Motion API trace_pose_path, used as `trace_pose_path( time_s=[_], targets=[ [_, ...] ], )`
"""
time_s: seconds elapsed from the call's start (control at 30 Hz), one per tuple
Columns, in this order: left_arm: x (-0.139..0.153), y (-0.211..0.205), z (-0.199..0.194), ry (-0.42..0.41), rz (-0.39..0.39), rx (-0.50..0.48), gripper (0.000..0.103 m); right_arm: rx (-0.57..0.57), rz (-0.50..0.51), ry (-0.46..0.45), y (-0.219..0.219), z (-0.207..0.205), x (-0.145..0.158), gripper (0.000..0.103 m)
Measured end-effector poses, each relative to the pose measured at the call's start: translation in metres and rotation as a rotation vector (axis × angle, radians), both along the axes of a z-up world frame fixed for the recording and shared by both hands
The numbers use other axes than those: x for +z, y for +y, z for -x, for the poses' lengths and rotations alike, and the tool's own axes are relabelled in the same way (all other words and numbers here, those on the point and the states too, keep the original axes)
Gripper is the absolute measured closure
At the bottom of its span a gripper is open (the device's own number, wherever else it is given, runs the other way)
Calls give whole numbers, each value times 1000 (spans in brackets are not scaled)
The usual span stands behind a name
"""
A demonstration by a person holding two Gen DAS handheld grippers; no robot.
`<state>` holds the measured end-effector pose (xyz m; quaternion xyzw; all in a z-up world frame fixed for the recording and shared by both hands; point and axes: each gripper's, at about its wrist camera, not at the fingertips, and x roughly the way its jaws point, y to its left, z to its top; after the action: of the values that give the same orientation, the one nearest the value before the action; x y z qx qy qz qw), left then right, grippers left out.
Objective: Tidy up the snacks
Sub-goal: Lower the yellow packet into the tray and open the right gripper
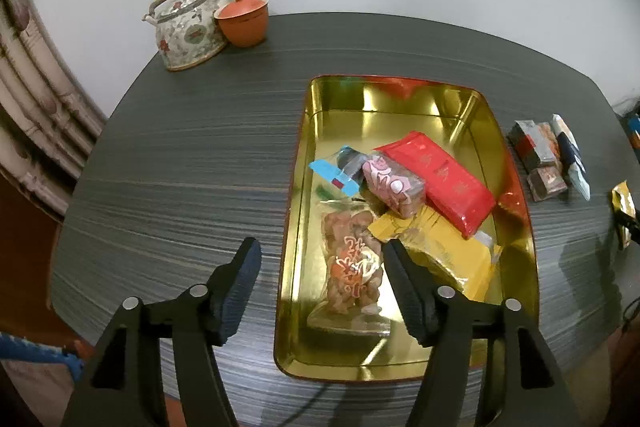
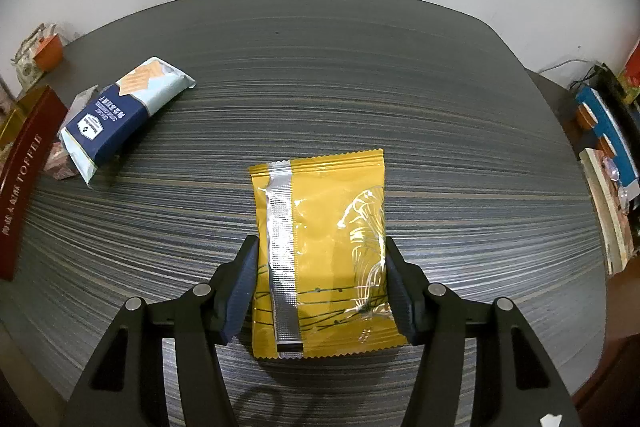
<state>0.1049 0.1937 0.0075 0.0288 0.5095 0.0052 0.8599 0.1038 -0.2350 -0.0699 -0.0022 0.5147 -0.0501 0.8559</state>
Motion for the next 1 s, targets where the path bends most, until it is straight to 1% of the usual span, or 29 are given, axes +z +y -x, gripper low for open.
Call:
trace_pose_path(
  time_s=[0.2,0.3,0.37,0.5,0.67,0.8,1.0],
  targets=[
    [-9,6,0,21,22,2,36,4,35,7,11,0,4,48],
    [-4,8,0,6,37,0,35,7,44,-5,19,0,10,49],
    [-2,9,0,-8,34,4,28,9,38,-18,25,1,16,49],
    [-1,13,0,-16,21,24,27,43,23,-54,44,2,33,49],
    [-1,19,-2,-15,34,45,27,137,-7,-85,85,-3,55,48],
    [1,28,-4,-34,2,81,26,221,-38,-107,127,-9,70,48],
    [1,50,-7,-27,42,156,26,350,-94,-124,201,-16,83,48]
  ],
)
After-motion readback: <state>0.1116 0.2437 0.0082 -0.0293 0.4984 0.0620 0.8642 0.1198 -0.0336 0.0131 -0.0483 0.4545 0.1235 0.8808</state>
